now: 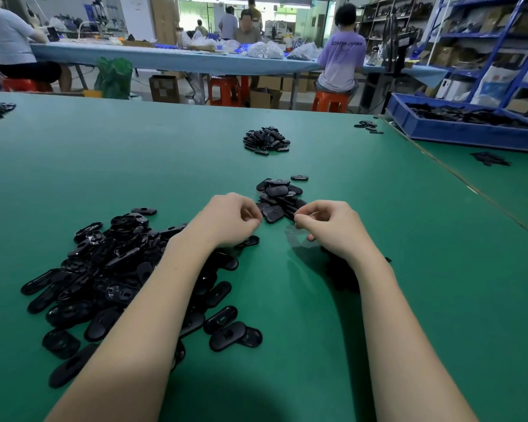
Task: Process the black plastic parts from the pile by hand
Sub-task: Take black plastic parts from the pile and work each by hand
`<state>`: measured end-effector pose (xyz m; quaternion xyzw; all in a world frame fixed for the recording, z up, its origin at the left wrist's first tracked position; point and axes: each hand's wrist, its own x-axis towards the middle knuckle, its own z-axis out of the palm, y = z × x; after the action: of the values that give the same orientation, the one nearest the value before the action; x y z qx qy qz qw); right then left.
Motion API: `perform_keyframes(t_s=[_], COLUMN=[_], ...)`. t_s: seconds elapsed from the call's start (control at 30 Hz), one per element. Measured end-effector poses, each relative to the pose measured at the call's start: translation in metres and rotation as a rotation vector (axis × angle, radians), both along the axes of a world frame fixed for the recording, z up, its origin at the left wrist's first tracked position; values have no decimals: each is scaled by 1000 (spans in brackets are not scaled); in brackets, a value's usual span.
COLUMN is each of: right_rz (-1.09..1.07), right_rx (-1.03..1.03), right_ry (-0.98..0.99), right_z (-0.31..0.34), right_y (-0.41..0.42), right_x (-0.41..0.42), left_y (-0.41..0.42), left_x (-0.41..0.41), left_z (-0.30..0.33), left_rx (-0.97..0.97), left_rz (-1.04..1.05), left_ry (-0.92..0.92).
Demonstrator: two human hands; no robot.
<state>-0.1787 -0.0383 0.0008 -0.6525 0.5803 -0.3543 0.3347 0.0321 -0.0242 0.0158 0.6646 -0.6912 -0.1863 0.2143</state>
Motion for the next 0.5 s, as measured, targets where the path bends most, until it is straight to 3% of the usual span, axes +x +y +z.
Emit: perform_keyframes(t_s=[0.13, 0.27, 0.5], right_rz=[9, -7, -172], right_rx=[12, 8, -29], right_ry=[20, 24, 41], right_z=[0, 0, 3], right_y=[2, 2, 0], right_x=[0, -2, -18], left_y=[6, 7, 8], left_x=[0, -5, -19], left_z=[1, -1, 0], left_rx=[107, 75, -47], left_rz=[-56, -71, -137], left_ry=[-137, -154, 162])
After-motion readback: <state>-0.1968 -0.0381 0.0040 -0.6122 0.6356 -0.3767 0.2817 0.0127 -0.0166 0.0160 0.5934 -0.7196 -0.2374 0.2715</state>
